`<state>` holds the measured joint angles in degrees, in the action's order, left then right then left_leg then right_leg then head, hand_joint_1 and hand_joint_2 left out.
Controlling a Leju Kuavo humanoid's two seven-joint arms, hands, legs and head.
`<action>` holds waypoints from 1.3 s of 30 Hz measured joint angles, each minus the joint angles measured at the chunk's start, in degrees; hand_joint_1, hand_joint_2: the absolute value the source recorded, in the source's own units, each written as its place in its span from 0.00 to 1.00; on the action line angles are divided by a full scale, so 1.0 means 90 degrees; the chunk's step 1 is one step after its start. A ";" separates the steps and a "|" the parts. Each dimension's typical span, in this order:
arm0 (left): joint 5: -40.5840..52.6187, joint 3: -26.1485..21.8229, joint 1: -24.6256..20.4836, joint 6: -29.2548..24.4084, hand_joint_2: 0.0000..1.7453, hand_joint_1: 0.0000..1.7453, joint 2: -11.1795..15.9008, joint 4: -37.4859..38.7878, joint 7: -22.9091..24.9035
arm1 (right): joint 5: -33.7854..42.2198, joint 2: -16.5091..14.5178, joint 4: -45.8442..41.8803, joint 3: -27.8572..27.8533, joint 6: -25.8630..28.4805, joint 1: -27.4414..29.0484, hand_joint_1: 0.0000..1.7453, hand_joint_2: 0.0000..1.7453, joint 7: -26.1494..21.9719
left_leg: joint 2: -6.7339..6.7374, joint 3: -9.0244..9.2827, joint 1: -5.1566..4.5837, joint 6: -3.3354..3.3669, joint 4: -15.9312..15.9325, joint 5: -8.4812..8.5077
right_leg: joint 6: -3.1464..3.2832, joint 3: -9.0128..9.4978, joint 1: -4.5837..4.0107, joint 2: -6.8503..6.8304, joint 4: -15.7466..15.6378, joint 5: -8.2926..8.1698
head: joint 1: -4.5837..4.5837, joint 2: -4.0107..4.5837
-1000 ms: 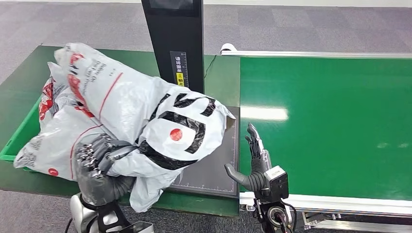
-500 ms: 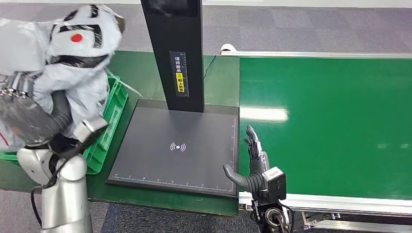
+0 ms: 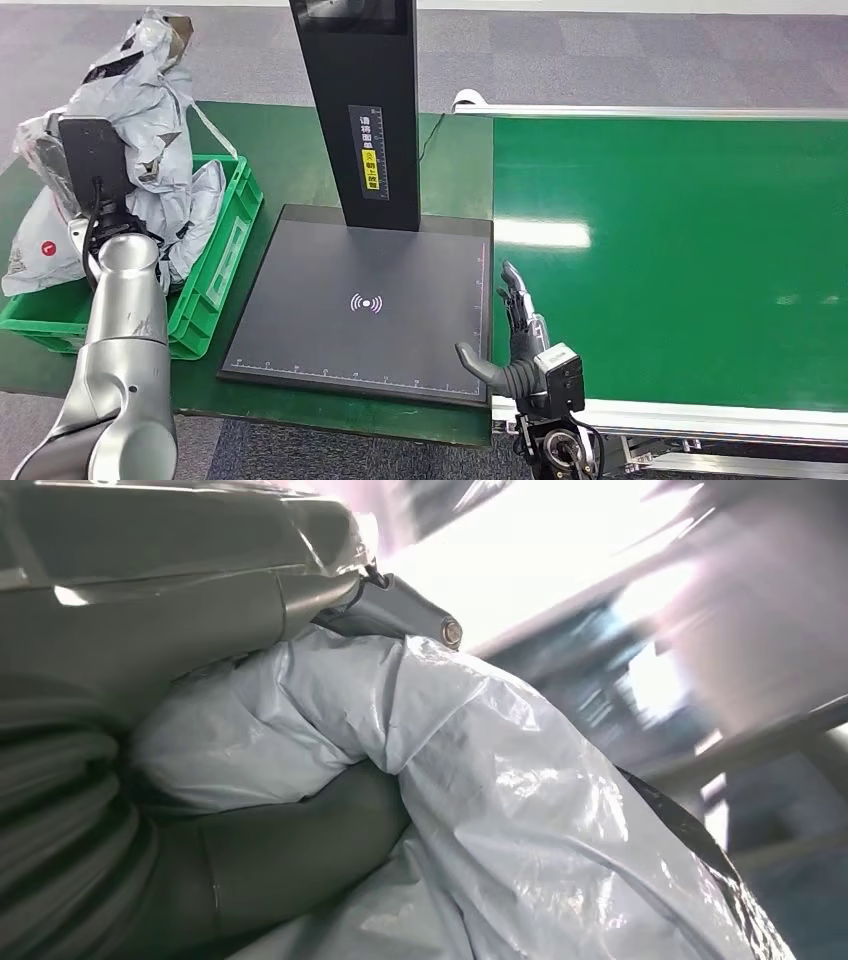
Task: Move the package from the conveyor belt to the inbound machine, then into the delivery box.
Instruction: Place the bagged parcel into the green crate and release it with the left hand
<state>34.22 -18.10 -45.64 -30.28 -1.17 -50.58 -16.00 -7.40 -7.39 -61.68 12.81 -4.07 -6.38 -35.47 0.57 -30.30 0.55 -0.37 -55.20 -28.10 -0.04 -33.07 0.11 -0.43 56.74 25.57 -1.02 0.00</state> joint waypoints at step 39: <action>-0.0482 -0.0725 -0.0431 -0.0355 0.75 0.30 0.0998 0.3337 0.1494 | 0.0044 -0.0118 0.0612 0.0321 0.0006 -0.0441 0.00 1.00 0.0133 | -0.0013 0.0037 -0.0003 -0.0004 0.0003 0.0002 | 0.0003 0.0035 0.0005 -0.0004 0.0008 0.0002 | 0.0001 0.0000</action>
<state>29.89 -24.63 -49.52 -33.47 7.82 -20.55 -2.55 -7.01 -8.45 -56.17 15.70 -4.01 -10.35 -34.28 0.46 -29.97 0.53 -0.41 -55.18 -28.08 -0.02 -32.76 0.16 -0.47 56.81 25.59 -1.01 0.00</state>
